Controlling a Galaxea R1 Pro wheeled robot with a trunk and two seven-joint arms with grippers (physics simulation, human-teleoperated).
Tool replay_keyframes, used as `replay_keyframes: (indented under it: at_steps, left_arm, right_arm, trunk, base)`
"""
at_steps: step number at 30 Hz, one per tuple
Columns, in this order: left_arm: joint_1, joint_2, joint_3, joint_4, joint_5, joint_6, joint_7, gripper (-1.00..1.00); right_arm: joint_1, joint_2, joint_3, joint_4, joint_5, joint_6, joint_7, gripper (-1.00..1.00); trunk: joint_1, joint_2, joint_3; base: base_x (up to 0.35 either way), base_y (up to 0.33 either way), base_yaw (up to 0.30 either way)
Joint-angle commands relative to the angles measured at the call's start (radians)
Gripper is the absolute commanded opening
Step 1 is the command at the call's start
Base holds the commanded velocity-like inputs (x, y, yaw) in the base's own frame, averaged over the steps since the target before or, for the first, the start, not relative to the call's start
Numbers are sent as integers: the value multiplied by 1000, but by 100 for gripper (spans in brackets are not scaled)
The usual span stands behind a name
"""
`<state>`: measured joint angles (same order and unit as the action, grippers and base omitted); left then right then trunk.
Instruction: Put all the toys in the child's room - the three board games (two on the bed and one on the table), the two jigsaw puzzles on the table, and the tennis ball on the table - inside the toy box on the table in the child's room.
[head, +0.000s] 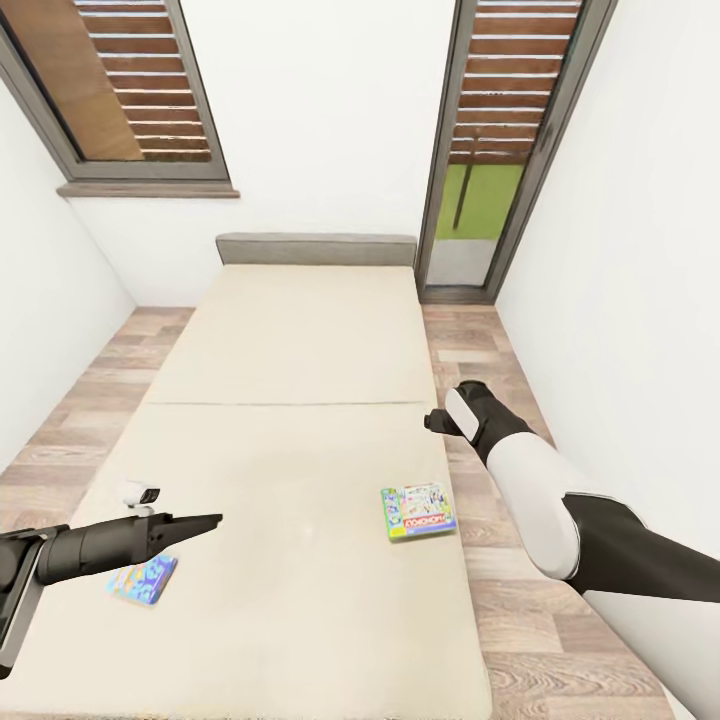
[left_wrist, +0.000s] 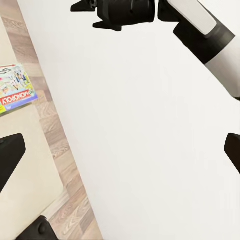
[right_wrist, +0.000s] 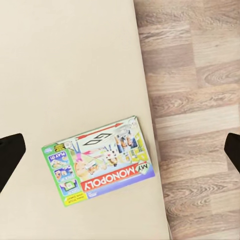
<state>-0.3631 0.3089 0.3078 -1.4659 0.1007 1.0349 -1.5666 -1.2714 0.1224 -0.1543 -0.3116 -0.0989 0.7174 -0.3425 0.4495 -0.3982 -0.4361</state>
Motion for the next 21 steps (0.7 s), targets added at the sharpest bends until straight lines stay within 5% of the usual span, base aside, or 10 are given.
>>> replay_keyframes:
  at_steps: [1, 21]
  left_arm:
    - [-1, 0, 0, 0, -1, 10, -4, 100]
    - [0, -1, 3, 5, -1, 9, -4, 100]
  right_arm:
    - [-1, 0, -2, -1, -10, 1, -9, 100]
    - [3, -1, -1, -1, -10, -7, -9, 100]
  trunk:
    - [0, -2, -3]
    - [0, -2, -36]
  base:
    - [0, 0, 0]
    - [0, 0, 0]
